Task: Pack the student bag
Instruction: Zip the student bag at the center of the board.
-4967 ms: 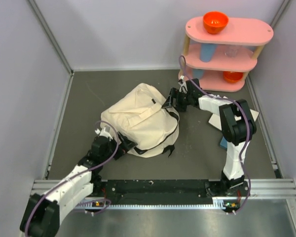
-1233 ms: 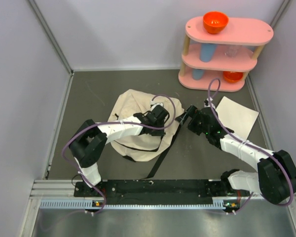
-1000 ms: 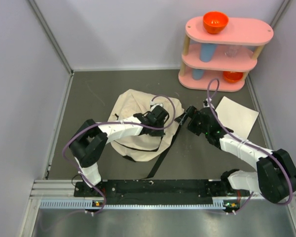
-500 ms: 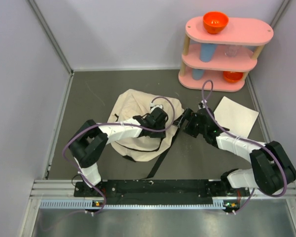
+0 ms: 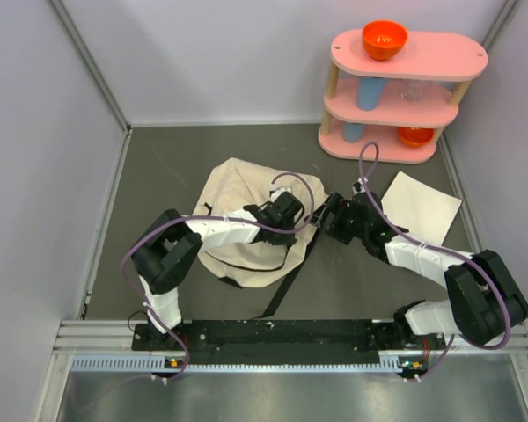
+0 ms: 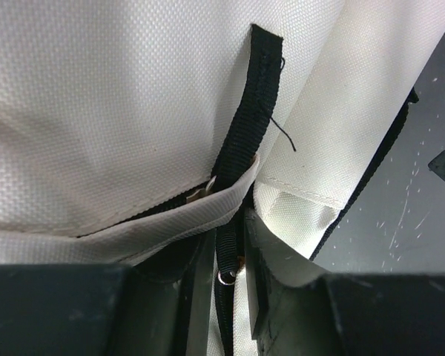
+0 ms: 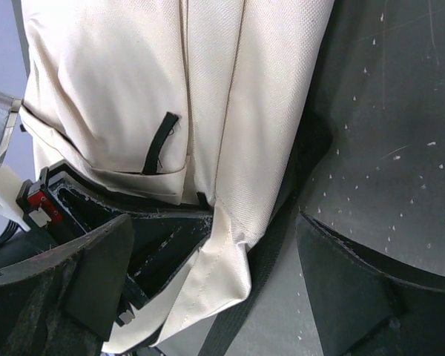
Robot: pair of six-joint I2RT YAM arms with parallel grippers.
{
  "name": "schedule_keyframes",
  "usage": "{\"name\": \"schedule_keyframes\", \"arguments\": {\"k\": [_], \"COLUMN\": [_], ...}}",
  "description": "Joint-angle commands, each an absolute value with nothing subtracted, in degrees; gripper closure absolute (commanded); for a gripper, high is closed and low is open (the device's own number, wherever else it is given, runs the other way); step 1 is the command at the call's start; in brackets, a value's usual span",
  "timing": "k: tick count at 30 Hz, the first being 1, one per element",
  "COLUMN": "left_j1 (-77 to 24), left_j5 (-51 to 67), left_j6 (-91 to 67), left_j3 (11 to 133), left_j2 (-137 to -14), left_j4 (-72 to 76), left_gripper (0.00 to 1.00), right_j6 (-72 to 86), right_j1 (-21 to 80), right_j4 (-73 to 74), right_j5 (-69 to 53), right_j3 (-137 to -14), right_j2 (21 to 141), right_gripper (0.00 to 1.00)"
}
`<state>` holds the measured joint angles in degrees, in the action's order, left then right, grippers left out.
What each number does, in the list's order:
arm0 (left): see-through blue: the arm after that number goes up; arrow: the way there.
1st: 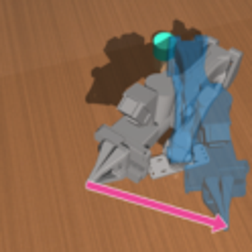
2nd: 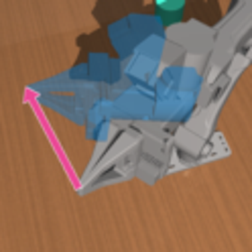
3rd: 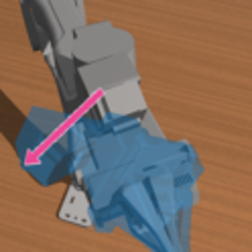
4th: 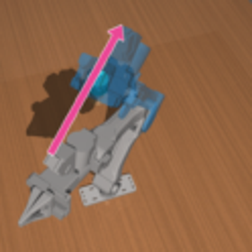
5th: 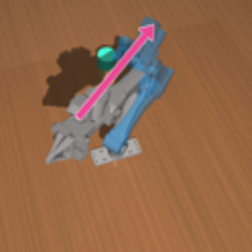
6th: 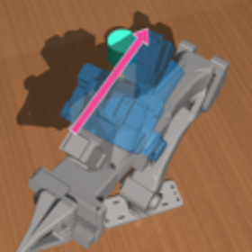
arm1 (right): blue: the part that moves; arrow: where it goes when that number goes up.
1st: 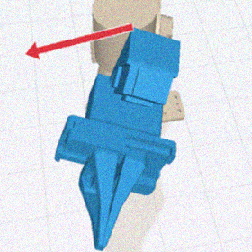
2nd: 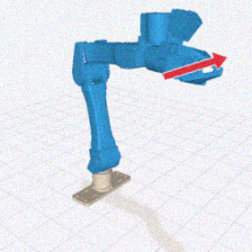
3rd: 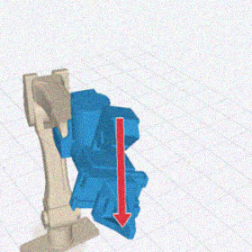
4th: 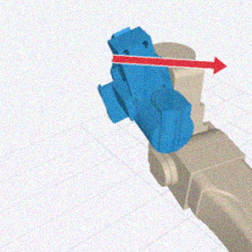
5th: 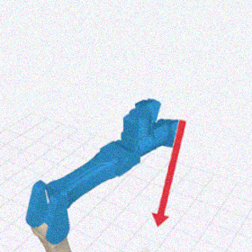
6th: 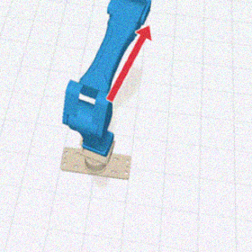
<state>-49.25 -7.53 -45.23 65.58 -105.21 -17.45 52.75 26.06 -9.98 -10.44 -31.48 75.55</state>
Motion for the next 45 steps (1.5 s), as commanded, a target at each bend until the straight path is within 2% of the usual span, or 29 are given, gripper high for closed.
{"name": "schedule_keyframes", "arguments": {"k": [1, 6, 7, 8, 14, 24, 30, 32, 33, 34, 36, 37, 38, 39, 45], "left_j1": [-49.4, -49.4, -49.4, -49.4, -49.5, -49.5, -49.5, -49.6, -49.6, -49.6, -49.7, -49.7, -49.7, -49.7, -49.7], "left_j5": [-11.9, -12.5, -12.4, -12.1, -13.3, -9.3, -5.3, -3.3, -2.6, -2.0, -0.4, -0.3, 1.6, 1.8, 0.6], "left_j6": [-45.9, -45.3, -45.4, -45.4, -43.0, -41.0, -41.1, -41.0, -41.0, -41.0, -41.0, -41.0, -41.0, -40.9, -40.1], "left_j3": [65.0, 64.2, 64.1, 63.8, 60.7, 54.4, 51.7, 51.2, 50.7, 50.5, 49.4, 49.0, 48.4, 48.3, 47.2], "left_j2": [-108.6, -110.1, -110.6, -110.7, -105.8, -90.6, -88.9, -88.6, -88.2, -87.9, -86.3, -85.6, -85.0, -83.5, -75.7], "left_j4": [-18.2, -17.9, -17.9, -17.4, -15.1, -11.3, -7.6, -6.4, -6.2, -6.1, -5.0, -4.7, -4.6, -4.7, -9.7], "left_gripper": [0.75, 0.87, 0.91, 1.0, 1.0, 1.0, 1.0, 1.0, 1.0, 1.0, 1.0, 1.0, 1.0, 1.0, 1.0], "right_j6": [52.6, 52.5, 52.6, 52.5, 54.7, 57.8, 59.1, 59.8, 60.3, 60.9, 62.7, 63.1, 63.6, 64.3, 65.6], "right_j1": [25.4, 25.4, 25.5, 25.4, 25.5, 25.5, 25.4, 25.4, 25.5, 25.4, 25.5, 25.4, 25.4, 25.2, 24.7], "right_j4": [-12.1, -12.2, -12.3, -12.4, -14.8, -18.0, -22.1, -23.5, -25.1, -26.2, -29.8, -32.8, -33.2, -33.8, -36.3], "right_j5": [-10.6, -10.8, -11.0, -11.2, -14.8, -14.9, -16.3, -16.9, -17.0, -17.0, -17.5, -17.7, -17.6, -17.5, -12.8], "right_j3": [-31.3, -31.4, -31.4, -31.4, -31.0, -32.1, -33.1, -33.1, -33.1, -33.0, -32.0, -31.8, -31.8, -31.7, -31.0], "right_j2": [75.8, 75.9, 76.0, 76.0, 78.7, 86.1, 89.3, 90.8, 91.3, 91.7, 93.0, 93.6, 94.3, 94.7, 93.9], "right_gripper": [0.12, 0.12, 0.12, 0.12, 0.12, 0.12, 0.18, 0.26, 0.33, 0.47, 0.66, 0.81, 0.88, 1.0, 1.0]}}
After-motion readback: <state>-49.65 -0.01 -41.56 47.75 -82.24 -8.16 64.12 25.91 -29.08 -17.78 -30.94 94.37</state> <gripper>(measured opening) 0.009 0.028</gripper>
